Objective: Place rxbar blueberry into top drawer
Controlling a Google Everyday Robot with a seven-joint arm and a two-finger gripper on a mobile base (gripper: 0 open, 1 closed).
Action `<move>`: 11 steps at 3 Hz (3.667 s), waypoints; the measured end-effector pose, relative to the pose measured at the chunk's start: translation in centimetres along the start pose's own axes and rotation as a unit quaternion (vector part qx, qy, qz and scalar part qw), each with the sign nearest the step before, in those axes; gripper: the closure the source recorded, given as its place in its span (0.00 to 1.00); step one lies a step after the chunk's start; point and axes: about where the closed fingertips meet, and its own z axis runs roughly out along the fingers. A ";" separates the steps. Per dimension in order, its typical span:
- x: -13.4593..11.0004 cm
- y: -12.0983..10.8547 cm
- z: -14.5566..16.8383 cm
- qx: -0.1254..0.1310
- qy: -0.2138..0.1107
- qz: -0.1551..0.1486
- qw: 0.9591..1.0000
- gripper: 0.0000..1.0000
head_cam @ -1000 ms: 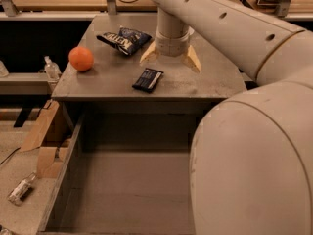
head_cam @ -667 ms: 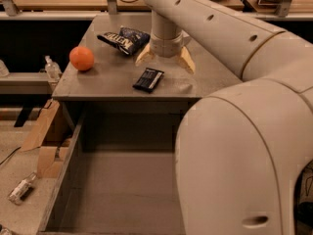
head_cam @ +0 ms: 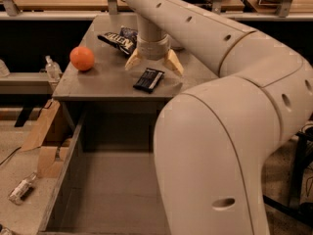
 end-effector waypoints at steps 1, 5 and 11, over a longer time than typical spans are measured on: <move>0.9 0.9 -0.4 0.009 0.009 -0.007 1.000 0.00; 3.6 0.7 -0.4 -0.001 0.044 -0.002 0.999 0.86; 13.6 -8.4 -7.8 -0.157 -0.037 -0.070 0.984 1.00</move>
Offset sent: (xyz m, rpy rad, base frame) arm -0.0516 0.0160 -0.0224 -0.0060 0.1233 -0.0061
